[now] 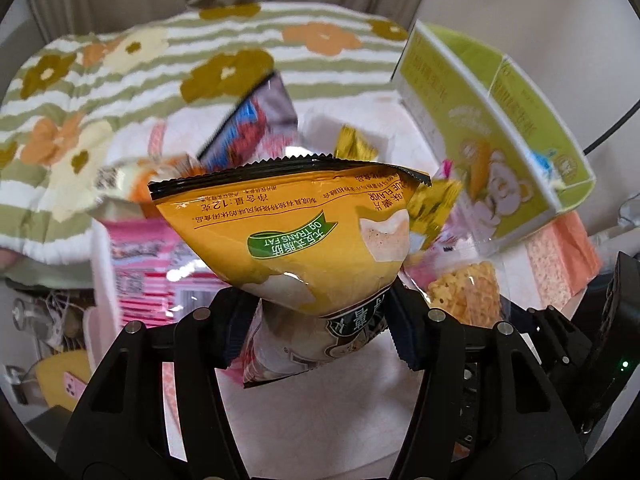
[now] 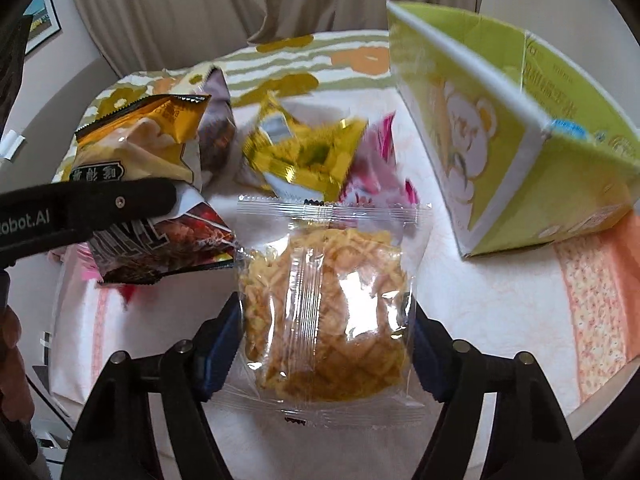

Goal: Organize snacks
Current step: 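Grasp the yellow chip bag with the left tool while the right tool grasps the wrapped waffle, then carry the chip bag and waffle into the yellow-green box and open both tools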

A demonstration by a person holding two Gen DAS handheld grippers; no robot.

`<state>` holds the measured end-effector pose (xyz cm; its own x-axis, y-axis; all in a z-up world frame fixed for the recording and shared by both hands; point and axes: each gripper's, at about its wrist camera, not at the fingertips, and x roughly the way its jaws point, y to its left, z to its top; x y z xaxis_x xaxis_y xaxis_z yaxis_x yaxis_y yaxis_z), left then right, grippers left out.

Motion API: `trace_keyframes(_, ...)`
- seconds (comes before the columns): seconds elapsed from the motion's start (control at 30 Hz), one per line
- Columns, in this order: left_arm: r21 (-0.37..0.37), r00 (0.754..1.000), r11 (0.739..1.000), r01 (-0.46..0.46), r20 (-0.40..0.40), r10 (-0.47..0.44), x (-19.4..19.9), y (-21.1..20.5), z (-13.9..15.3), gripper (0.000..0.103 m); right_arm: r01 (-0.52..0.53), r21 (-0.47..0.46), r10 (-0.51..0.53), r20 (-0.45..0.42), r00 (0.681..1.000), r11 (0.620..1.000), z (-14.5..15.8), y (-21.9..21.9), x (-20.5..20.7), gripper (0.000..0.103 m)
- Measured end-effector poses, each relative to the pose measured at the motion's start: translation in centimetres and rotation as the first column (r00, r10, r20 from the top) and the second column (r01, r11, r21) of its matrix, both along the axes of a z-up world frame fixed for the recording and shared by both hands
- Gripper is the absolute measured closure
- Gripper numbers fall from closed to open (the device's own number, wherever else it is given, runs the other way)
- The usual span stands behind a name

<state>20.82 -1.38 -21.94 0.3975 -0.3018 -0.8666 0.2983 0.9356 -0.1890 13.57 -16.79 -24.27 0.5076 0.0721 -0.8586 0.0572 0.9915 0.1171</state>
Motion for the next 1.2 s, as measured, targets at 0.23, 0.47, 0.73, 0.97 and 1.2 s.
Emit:
trace_keyframes(0.23, -0.072, 0.991, 0.997, 0.016, 0.132, -0.007, -0.5, 0.4, 7.1, 0.048, 0.023, 0.001, -0.023, 0.122, 0.992, 1.0, 7.2, -1.3, -1.2, 0.032)
trace_keyframes(0.47, -0.115, 0.976, 0.993, 0.042, 0.216, -0.016, 0.3, -1.7, 11.5, 0.048, 0.062, 0.063, -0.074, 0.194, 0.978, 0.996, 12.5, -5.4, -1.0, 0.032)
trace_keyframes(0.73, -0.152, 0.964, 0.986, 0.072, 0.262, -0.03, 1.4, -8.1, 14.2, 0.048, 0.085, 0.056, -0.096, 0.262, 0.96, 0.995, 15.8, -13.4, 0.4, 0.032)
trace_keyframes(0.97, -0.169, 0.971, 0.98, 0.108, 0.231, -0.067, 4.5, -17.1, 13.8, 0.048, 0.088, 0.08, -0.106, 0.253, 0.962, 0.993, 15.9, -20.8, 3.2, 0.032)
trace_keyframes(1.2, -0.142, 0.98, 0.984, 0.105, 0.181, -0.078, 7.1, -25.3, 11.2, 0.047, 0.058, 0.104, -0.081, 0.233, 0.969, 0.993, 14.8, -26.6, 6.1, 0.032)
